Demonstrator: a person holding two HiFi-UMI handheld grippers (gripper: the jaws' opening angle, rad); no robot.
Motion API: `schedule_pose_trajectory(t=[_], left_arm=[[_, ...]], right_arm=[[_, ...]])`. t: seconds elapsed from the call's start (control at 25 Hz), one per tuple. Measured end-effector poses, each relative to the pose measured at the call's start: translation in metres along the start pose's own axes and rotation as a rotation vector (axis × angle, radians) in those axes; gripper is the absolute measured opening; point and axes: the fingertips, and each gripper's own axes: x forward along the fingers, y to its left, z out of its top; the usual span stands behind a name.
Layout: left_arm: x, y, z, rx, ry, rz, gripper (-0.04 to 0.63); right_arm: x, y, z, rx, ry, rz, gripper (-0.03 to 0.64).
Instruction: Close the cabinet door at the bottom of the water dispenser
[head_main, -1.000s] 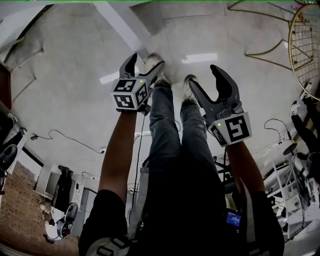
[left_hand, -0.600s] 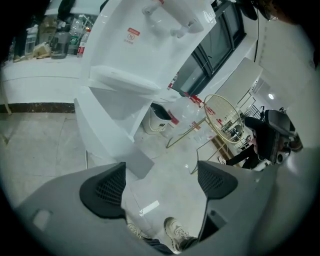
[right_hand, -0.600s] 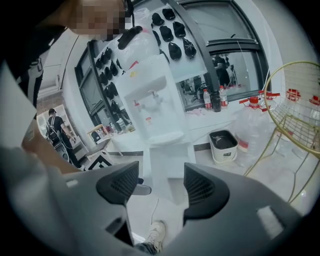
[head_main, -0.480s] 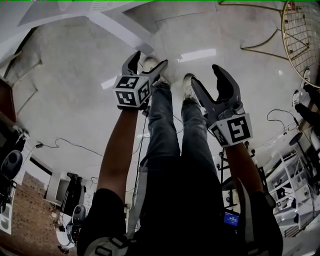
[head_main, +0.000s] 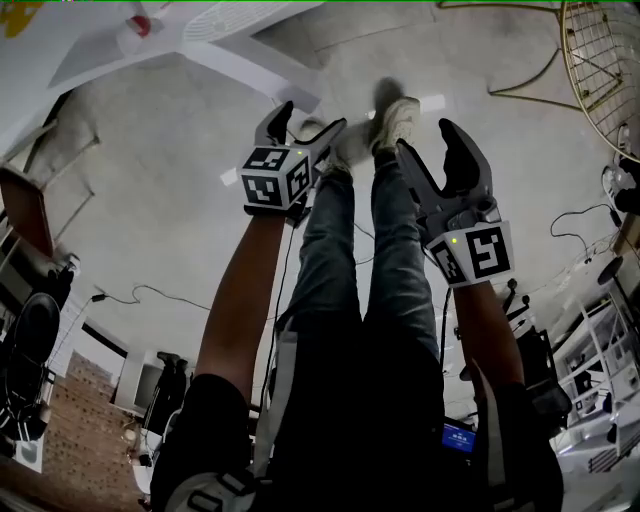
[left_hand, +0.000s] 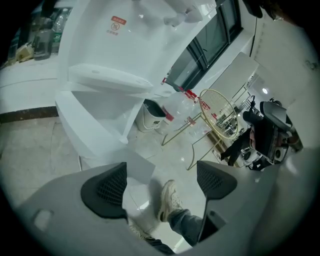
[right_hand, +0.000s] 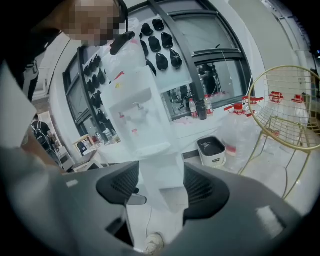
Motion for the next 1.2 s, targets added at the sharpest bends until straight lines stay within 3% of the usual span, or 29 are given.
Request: schedule_pose_trajectory(t=[0.64, 1.2], left_arm=[[0.019, -0.007, 0.022, 0.013, -0.055, 0.061, 0.44], [0.057, -0.016, 0.055, 0.05, -0.068, 0.068, 0.43]], right_arm=[[0.017, -0.021, 0.021, -0.061, 0.03, 0.096, 0.275], [0.028, -0.066, 0.018, -0.015, 0.041, 0.088, 0.275]])
